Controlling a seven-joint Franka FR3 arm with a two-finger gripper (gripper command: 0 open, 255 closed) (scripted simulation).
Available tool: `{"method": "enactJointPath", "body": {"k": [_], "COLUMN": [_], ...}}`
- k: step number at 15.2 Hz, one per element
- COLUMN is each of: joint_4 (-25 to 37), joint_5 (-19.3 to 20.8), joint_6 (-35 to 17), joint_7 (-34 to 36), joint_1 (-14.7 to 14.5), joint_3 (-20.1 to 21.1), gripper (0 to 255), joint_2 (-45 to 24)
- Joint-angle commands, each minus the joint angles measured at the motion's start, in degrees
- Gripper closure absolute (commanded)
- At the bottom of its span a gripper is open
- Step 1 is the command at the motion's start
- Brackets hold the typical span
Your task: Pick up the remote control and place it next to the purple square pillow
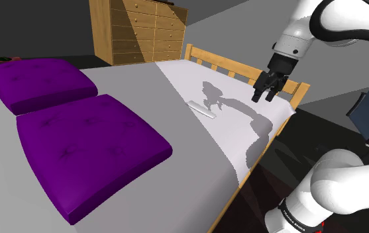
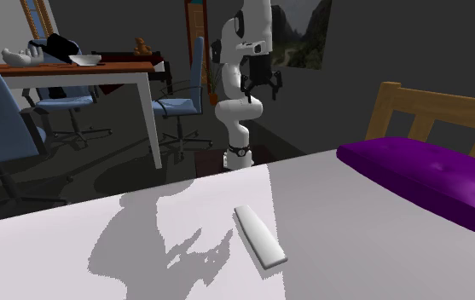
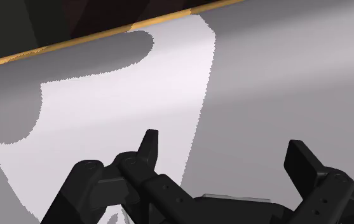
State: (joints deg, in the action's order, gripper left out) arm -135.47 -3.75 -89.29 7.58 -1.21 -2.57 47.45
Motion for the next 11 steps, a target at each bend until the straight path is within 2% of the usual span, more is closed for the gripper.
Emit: {"method": "enactJointPath", "body": {"k": [1, 11], "joint_4": [0.00, 2.00], "joint_5": [0.00, 3.34], "joint_6": [0.00, -15.40], "joint_7": [0.00, -9.70], "joint_1": [0.00, -0.34], "joint_3": [0.00, -5.16], "gripper": [0, 0], "joint_2": [0.00, -17.96]}}
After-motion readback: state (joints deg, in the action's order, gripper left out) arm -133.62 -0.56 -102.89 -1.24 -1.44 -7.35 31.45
